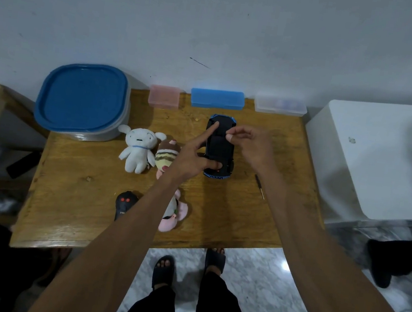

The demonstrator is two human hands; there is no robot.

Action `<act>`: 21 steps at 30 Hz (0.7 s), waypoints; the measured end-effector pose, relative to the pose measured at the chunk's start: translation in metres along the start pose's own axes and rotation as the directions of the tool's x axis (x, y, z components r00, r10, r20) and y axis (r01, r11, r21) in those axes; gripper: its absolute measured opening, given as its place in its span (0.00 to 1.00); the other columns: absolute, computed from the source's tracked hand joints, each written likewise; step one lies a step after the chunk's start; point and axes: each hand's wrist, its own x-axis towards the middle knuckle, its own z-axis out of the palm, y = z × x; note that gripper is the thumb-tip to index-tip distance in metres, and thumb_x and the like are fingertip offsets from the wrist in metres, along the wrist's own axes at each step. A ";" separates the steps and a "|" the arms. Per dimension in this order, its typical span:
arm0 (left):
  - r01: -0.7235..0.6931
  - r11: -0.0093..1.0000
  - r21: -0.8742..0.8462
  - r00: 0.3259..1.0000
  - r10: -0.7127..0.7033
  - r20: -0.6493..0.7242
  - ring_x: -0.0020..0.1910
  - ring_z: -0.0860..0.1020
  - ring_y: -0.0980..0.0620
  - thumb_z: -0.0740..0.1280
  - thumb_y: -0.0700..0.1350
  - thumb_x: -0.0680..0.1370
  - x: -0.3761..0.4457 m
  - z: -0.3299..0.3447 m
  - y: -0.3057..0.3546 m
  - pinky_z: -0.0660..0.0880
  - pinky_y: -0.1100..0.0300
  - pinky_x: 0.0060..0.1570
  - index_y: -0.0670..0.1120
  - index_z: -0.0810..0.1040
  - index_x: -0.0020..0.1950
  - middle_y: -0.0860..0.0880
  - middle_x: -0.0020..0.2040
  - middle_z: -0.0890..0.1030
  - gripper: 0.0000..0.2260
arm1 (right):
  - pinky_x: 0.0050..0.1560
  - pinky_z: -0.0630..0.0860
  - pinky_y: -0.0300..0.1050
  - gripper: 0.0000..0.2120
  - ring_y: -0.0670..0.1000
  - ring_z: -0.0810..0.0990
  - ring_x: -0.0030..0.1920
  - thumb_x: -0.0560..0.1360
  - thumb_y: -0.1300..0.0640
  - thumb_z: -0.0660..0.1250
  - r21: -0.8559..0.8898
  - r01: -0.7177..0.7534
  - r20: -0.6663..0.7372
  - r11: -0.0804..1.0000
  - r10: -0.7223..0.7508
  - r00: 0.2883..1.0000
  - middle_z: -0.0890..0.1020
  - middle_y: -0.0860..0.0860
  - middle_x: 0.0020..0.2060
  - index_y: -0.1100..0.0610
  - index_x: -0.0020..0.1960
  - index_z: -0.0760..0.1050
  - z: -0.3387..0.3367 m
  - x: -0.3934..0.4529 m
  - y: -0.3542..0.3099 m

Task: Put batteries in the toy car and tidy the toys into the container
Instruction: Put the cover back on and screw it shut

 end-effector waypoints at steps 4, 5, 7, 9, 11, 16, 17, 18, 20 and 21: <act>-0.030 1.000 0.007 0.999 0.030 -0.021 0.67 0.76 0.52 0.75 0.27 0.69 -0.001 0.005 0.000 0.81 0.56 0.56 0.58 0.63 0.79 0.47 0.70 0.75 0.47 | 0.41 0.75 0.31 0.04 0.37 0.81 0.39 0.74 0.59 0.75 -0.087 0.070 -0.101 0.994 -0.078 0.992 0.84 0.44 0.40 0.52 0.47 0.84 0.006 -0.002 0.005; -0.040 0.999 0.010 0.999 0.040 -0.025 0.67 0.76 0.51 0.75 0.27 0.69 -0.002 0.006 0.000 0.81 0.55 0.56 0.58 0.63 0.79 0.47 0.71 0.74 0.47 | 0.43 0.78 0.36 0.04 0.39 0.81 0.41 0.73 0.58 0.75 -0.120 0.079 -0.124 0.990 -0.094 0.988 0.84 0.44 0.40 0.51 0.47 0.84 0.008 -0.002 0.007; -0.057 0.998 0.016 0.998 0.057 -0.030 0.67 0.77 0.51 0.75 0.27 0.69 -0.003 0.008 0.001 0.81 0.53 0.57 0.57 0.64 0.79 0.47 0.72 0.73 0.46 | 0.48 0.81 0.46 0.05 0.44 0.81 0.44 0.72 0.56 0.76 -0.199 0.087 -0.156 0.976 -0.119 0.981 0.84 0.45 0.42 0.47 0.45 0.84 0.011 -0.001 0.011; -0.076 0.997 0.026 0.996 0.077 -0.034 0.67 0.76 0.52 0.75 0.27 0.69 -0.003 0.009 0.001 0.81 0.52 0.57 0.57 0.65 0.79 0.49 0.73 0.72 0.45 | 0.50 0.81 0.52 0.05 0.47 0.81 0.45 0.72 0.54 0.77 -0.229 0.084 -0.169 0.970 -0.125 0.978 0.83 0.46 0.44 0.44 0.43 0.83 0.013 0.001 0.013; -0.092 0.995 0.024 0.995 0.093 -0.037 0.67 0.76 0.52 0.75 0.27 0.69 -0.005 0.011 0.001 0.82 0.51 0.57 0.56 0.66 0.79 0.50 0.74 0.71 0.44 | 0.50 0.81 0.52 0.05 0.47 0.80 0.45 0.72 0.53 0.77 -0.234 0.082 -0.175 0.969 -0.125 0.976 0.83 0.46 0.44 0.44 0.43 0.83 0.013 0.001 0.013; -0.126 0.991 0.031 0.991 0.128 -0.050 0.67 0.75 0.51 0.75 0.27 0.70 -0.008 0.016 -0.001 0.81 0.55 0.57 0.49 0.70 0.76 0.50 0.72 0.72 0.38 | 0.48 0.82 0.49 0.06 0.46 0.81 0.43 0.72 0.55 0.77 -0.235 0.068 -0.197 0.970 -0.116 0.973 0.83 0.46 0.43 0.46 0.41 0.82 0.015 0.001 0.013; -0.132 0.991 0.037 0.990 0.134 -0.051 0.68 0.75 0.50 0.75 0.27 0.70 -0.008 0.017 -0.002 0.81 0.55 0.58 0.49 0.70 0.76 0.49 0.73 0.72 0.38 | 0.48 0.82 0.48 0.06 0.46 0.81 0.42 0.72 0.56 0.77 -0.229 0.067 -0.197 0.971 -0.113 0.974 0.83 0.46 0.42 0.47 0.41 0.82 0.015 0.000 0.013; -0.131 0.991 0.036 0.990 0.133 -0.052 0.69 0.75 0.49 0.75 0.27 0.70 -0.008 0.017 -0.003 0.81 0.54 0.58 0.50 0.71 0.76 0.48 0.73 0.72 0.38 | 0.47 0.82 0.48 0.05 0.46 0.81 0.42 0.72 0.56 0.77 -0.221 0.066 -0.195 0.973 -0.110 0.975 0.83 0.46 0.42 0.47 0.41 0.82 0.014 0.000 0.013; -0.120 0.992 0.026 0.991 0.121 -0.050 0.68 0.76 0.49 0.75 0.28 0.69 -0.008 0.017 -0.005 0.81 0.54 0.59 0.50 0.71 0.75 0.47 0.73 0.73 0.38 | 0.46 0.81 0.45 0.05 0.45 0.80 0.41 0.72 0.57 0.76 -0.194 0.058 -0.186 0.979 -0.095 0.978 0.82 0.45 0.39 0.49 0.41 0.82 0.013 -0.001 0.014; -0.120 0.992 0.026 0.991 0.121 -0.050 0.68 0.76 0.50 0.75 0.28 0.69 -0.008 0.017 -0.006 0.81 0.54 0.58 0.50 0.72 0.75 0.46 0.73 0.73 0.37 | 0.45 0.80 0.43 0.05 0.45 0.79 0.40 0.72 0.58 0.76 -0.177 0.051 -0.184 0.983 -0.084 0.979 0.82 0.44 0.38 0.49 0.41 0.82 0.012 -0.002 0.015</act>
